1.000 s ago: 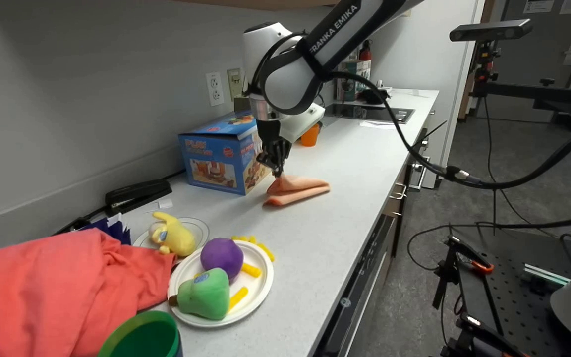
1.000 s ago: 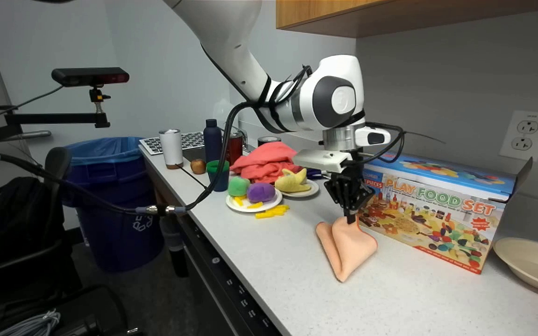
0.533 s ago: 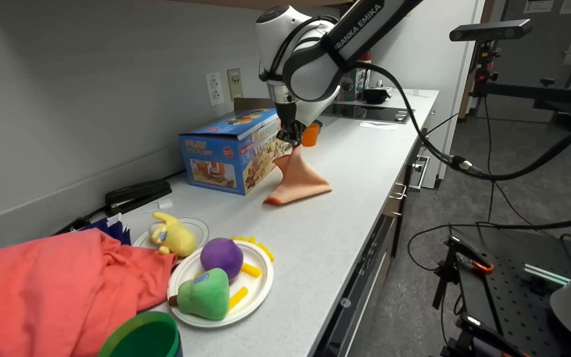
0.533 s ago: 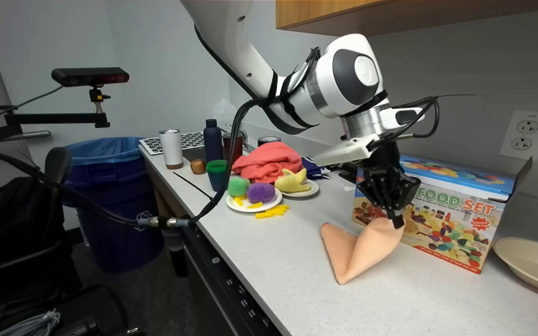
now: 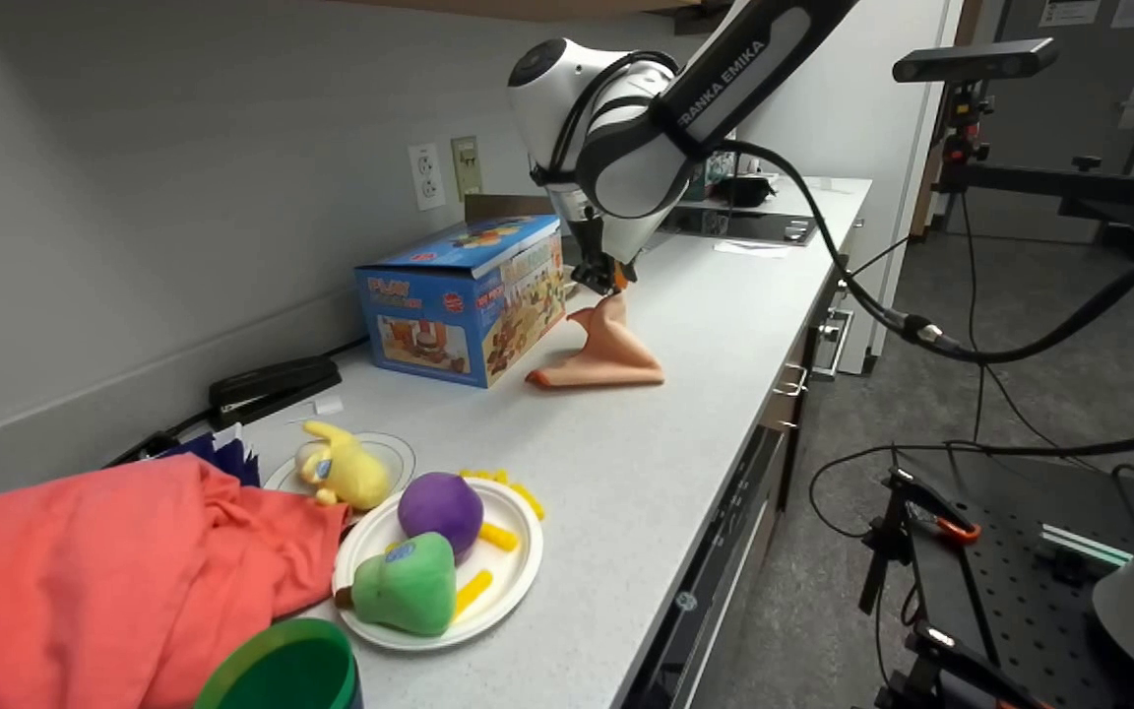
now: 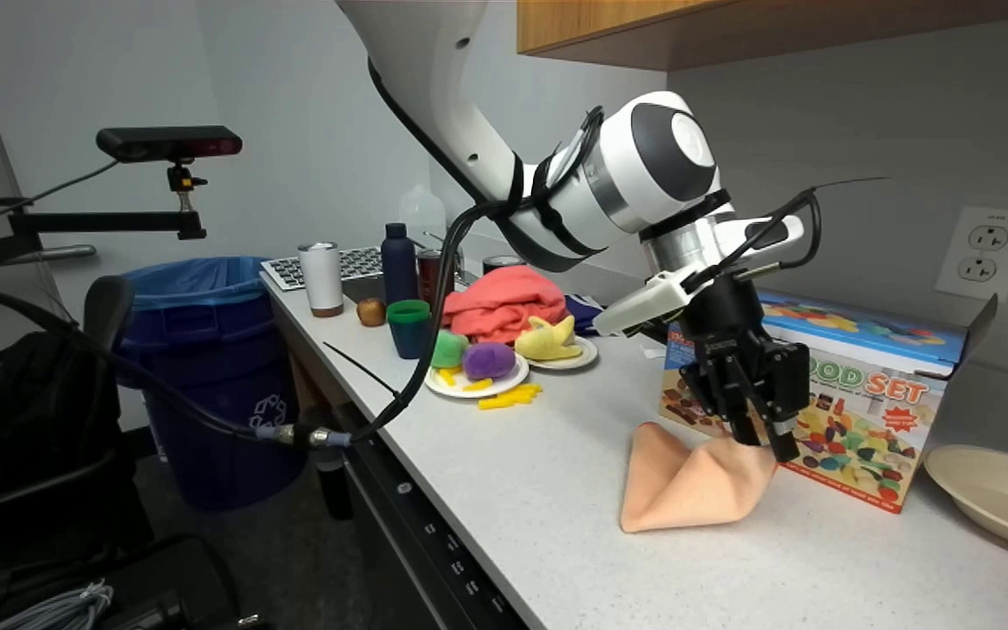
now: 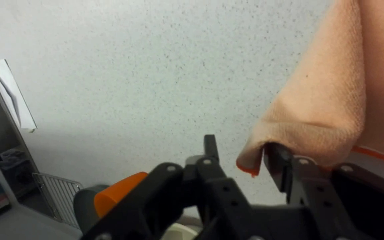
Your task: Unfold the peach towel and lay it flat on the countertop
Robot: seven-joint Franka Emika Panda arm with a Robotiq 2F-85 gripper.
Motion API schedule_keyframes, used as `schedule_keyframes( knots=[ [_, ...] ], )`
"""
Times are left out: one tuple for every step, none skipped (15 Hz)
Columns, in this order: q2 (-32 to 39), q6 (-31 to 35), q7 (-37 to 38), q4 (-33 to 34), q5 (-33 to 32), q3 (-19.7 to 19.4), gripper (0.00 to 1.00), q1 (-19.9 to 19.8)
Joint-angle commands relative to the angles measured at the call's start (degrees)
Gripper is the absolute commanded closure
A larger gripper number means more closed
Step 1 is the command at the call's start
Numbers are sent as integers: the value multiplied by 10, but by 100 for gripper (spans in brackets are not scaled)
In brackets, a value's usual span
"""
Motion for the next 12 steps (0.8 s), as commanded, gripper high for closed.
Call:
schedule_keyframes(
  knots=[
    [-11,-11,44,-8,-53,-5,27,18],
    [-17,-12,53,-11,-68,-3,20,21],
    [-21,-12,63,-13,-86,-2,11,23],
    [-25,-13,77,-16,-110,-2,5,28],
    [-31,-17,92,-19,-135,-1,0,32],
    [-34,-22,101,-20,-153,2,0,31],
    [-37,-30,110,-21,-169,6,0,31],
    [-40,-35,112,-24,-176,12,0,27],
    [-44,-36,110,-28,-178,19,0,22],
    [-50,-32,104,-35,-174,26,0,17],
    [-54,-18,91,-42,-161,34,0,11],
    [-58,1,67,-47,-138,44,0,1]
  ],
)
